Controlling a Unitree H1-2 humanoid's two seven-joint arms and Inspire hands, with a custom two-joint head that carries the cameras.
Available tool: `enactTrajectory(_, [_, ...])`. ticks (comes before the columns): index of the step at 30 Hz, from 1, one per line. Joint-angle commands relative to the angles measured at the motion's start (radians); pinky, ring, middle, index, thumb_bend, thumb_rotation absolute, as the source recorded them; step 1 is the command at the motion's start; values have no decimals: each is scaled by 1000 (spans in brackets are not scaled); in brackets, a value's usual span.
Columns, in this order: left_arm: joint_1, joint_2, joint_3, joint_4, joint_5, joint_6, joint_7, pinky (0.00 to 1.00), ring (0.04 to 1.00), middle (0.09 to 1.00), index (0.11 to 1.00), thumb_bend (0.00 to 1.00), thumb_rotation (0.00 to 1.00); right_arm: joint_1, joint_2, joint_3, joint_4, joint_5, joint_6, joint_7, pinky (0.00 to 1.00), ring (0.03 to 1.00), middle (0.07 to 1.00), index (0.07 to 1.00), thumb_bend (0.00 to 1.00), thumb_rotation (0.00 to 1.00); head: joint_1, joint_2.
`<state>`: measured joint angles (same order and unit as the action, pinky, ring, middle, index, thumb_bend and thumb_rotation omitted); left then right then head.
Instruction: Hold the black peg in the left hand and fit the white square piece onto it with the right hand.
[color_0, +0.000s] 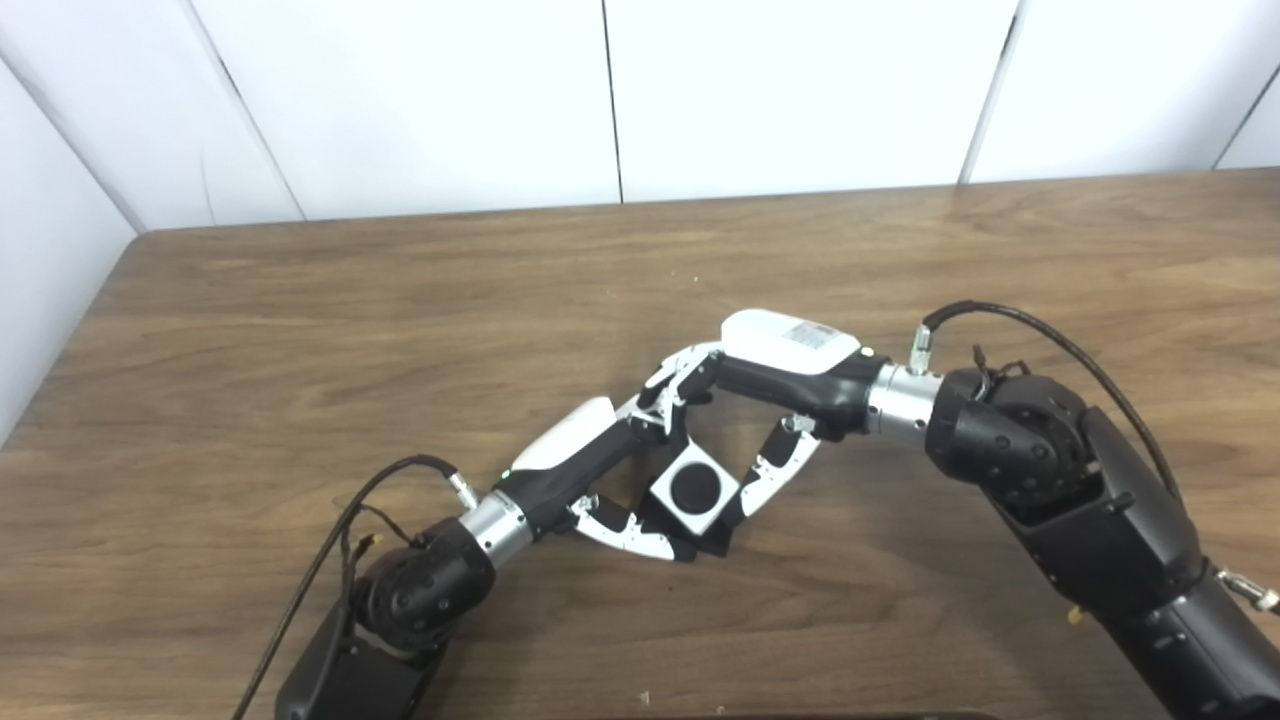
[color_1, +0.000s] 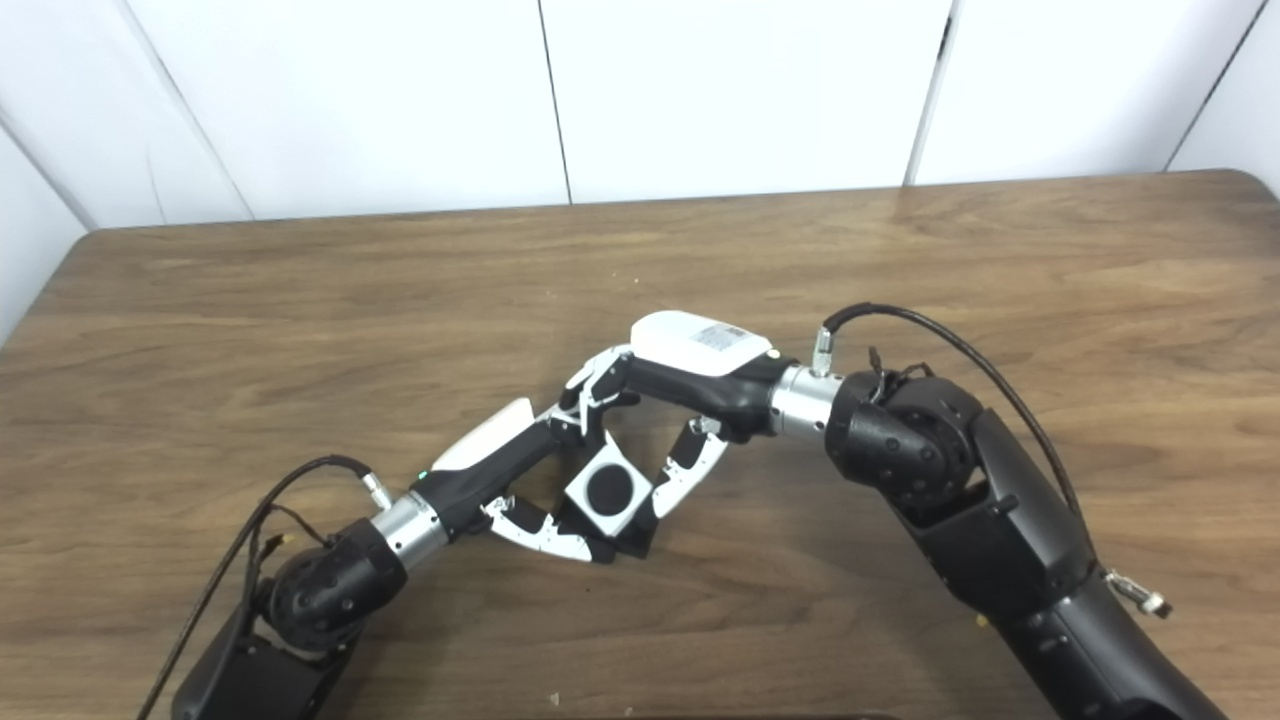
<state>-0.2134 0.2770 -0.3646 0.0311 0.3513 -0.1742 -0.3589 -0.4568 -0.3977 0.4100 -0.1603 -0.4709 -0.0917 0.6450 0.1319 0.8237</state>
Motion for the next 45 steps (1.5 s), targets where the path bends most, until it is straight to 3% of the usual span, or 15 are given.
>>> enactTrajectory(1, [4,12,-12,-12,-2,21,-31,1000,1000,964,487,520,82,-24,-10,-18,-10,-6,-3,-19,792,852,794,481,514,137,1,0])
enactTrajectory(17, [4,14,-11,-17,-4,20,-29,1000,1000,968,487,520,80,-25,-36,15,-40,-60,80,50,767,868,845,496,521,142,-1,8])
enactTrajectory(30, [1,13,-18,-6,-3,12,-23,1000,1000,968,487,519,82,-23,-37,14,-56,-60,100,63,764,874,860,497,521,146,-1,12])
enactTrajectory(32, [1,13,-17,-7,-5,12,-23,1000,1000,968,487,519,82,-23,-37,15,-57,-64,104,68,765,876,864,640,712,168,-1,13])
enactTrajectory(34, [1,14,-16,-8,-5,14,-24,1000,1000,968,487,520,81,-25,-37,14,-57,-67,105,71,766,879,870,706,786,187,-2,15])
enactTrajectory(45, [2,17,-16,-8,-7,12,-26,1000,1000,967,487,520,80,-27,-47,-2,-59,-60,123,73,798,893,884,733,814,180,-6,17])
